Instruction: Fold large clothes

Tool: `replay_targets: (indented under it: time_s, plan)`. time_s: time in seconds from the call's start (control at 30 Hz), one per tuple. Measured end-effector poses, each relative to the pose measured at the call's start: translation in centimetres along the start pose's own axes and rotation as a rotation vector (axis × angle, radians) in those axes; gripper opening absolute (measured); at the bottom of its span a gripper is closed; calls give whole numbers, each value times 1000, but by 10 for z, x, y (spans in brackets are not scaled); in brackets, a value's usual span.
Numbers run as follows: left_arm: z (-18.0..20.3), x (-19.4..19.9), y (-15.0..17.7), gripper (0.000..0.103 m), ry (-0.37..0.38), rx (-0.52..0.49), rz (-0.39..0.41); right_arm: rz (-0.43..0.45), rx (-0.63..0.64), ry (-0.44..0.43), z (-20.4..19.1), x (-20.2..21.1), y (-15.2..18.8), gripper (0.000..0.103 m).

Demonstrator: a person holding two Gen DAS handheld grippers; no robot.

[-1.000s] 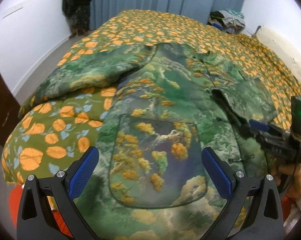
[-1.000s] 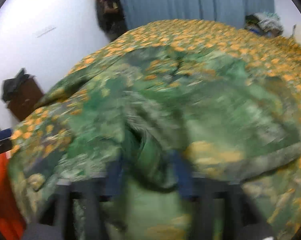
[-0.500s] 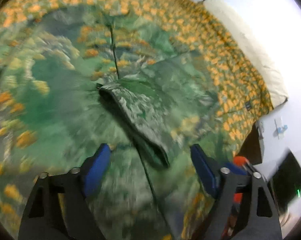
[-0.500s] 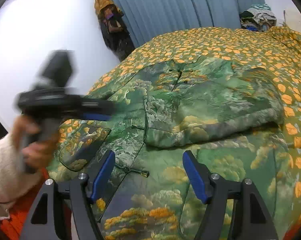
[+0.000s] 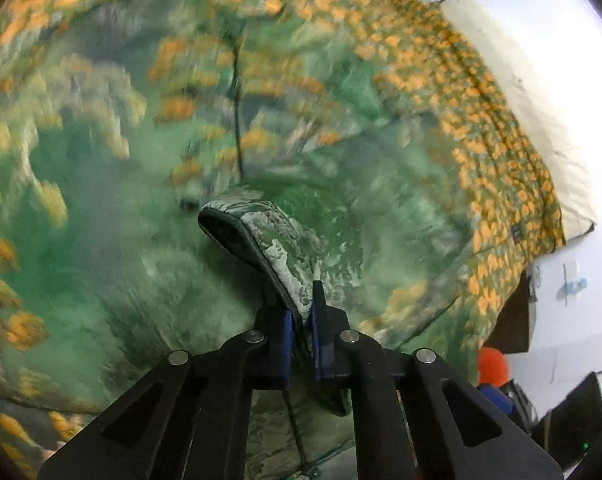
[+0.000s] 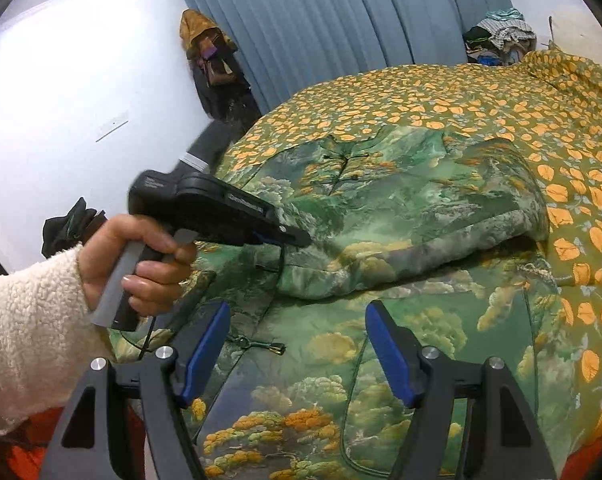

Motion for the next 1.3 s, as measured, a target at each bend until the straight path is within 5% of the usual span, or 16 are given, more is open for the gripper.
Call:
replay_targets:
  time_s: [0.17, 0.33, 0.47, 0.6, 0.67, 0.8, 0.97, 1.2, 1.3]
  plan:
    - [-13, 41, -54, 5, -51, -38, 114, 23, -17, 57, 22, 9, -13, 71]
    - [-60, 39, -89, 5, -157, -5, 159, 35, 10, 158, 61, 5, -47, 71]
    - [-98, 10, -86, 9, -188, 62, 98, 15, 5, 240, 104, -12, -78, 71]
    - [-109, 3, -86, 26, -185, 120, 114, -81, -6, 289, 148, -57, -115, 44]
    - [-106, 5, -83, 40, -160, 127, 130, -110, -5, 296, 161, -80, -132, 41]
    - [-96, -4, -79, 36, -216, 52, 120, -161, 29, 289, 168, -117, -144, 39]
    - [-99, -29, -68, 29, -276, 9, 77, -333, 22, 325, 191, -165, -107, 39]
    - [-102, -38, -64, 30, -296, -19, 87, -395, -9, 304, 197, -169, -118, 39]
    - [-103, -39, -63, 30, -286, -18, 101, -308, -51, 286, 198, -160, -154, 39]
Point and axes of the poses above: each gripper's, at about its wrist camera, not at the fingertips, and x roughly against the way its jaws point, z to its right, y to its underside, the point moved 5 cm from there along -x, roughly the way its jaws point
